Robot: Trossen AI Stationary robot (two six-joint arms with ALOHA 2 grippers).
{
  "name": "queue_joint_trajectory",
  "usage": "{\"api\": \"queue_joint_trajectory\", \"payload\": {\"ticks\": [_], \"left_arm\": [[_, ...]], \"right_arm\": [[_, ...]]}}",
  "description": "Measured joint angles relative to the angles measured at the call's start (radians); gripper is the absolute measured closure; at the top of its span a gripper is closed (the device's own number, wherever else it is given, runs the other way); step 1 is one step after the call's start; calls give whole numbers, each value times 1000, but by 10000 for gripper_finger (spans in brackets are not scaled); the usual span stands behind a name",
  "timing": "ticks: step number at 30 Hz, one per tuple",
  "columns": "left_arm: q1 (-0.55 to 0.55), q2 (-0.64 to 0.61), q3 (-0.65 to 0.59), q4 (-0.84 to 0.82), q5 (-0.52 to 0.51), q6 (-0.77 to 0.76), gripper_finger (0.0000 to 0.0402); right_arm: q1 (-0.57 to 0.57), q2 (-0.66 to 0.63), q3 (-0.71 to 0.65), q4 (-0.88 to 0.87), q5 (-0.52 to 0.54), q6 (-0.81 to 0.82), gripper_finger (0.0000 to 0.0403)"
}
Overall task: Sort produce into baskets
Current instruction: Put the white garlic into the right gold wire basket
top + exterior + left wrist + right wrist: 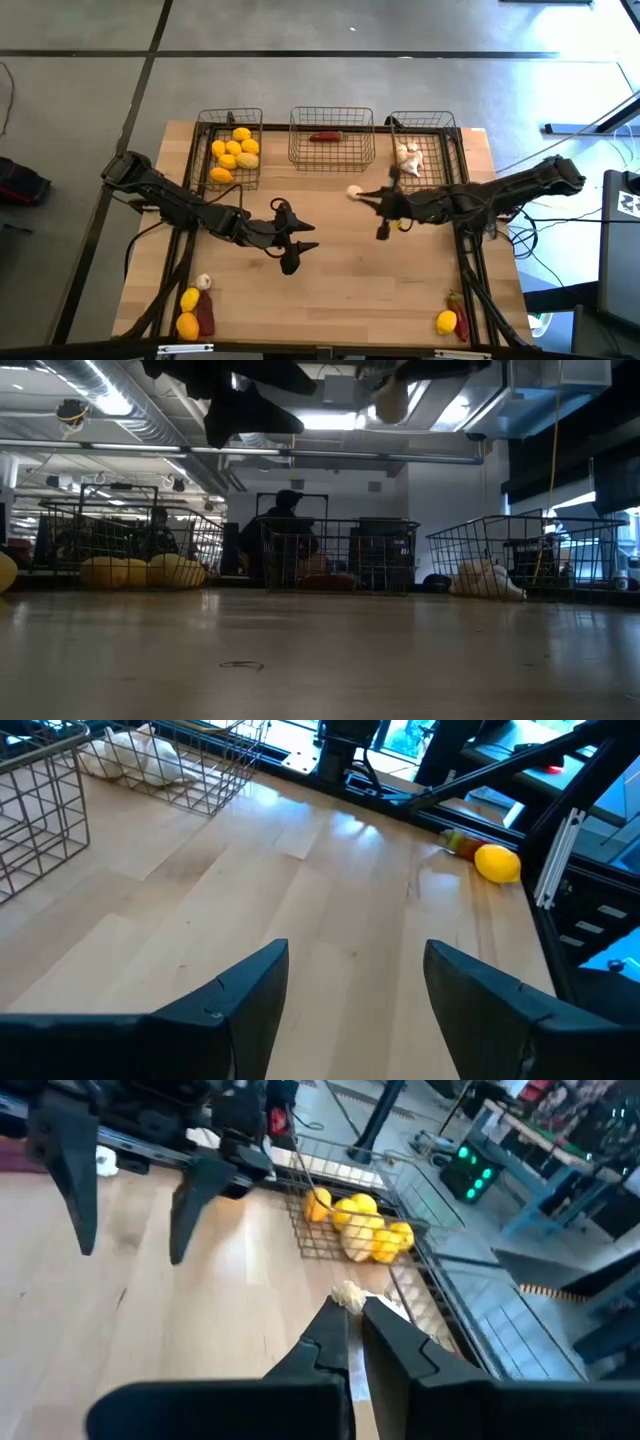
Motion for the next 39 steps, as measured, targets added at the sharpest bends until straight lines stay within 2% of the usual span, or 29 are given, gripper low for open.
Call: {"api": "queue_joint_trajectory", "payload": {"ticks": [4, 7, 11, 15, 23, 30, 39], "left_arm": [[0, 4, 0, 1, -1, 6, 172], [0, 4, 0, 1, -1, 6, 172], [0, 5, 0, 1, -1, 6, 172], [0, 5, 0, 1, -1, 6, 172], [0, 5, 0, 1, -2, 21, 172], [0, 5, 0, 1, -2, 24, 172], [0, 5, 0, 0, -2, 24, 172]], "right_arm": [[-33, -97, 0, -138, -2, 48, 386], [-99, -161, 0, -238, 0, 54, 386], [-220, -230, 1, -364, -8, 81, 386], [-375, -256, 1, -504, -80, 123, 386], [-655, -217, 0, -649, -189, 136, 386], [-886, -160, 0, -641, -254, 110, 386], [-1085, -65, 0, -637, -408, 71, 386]]}}
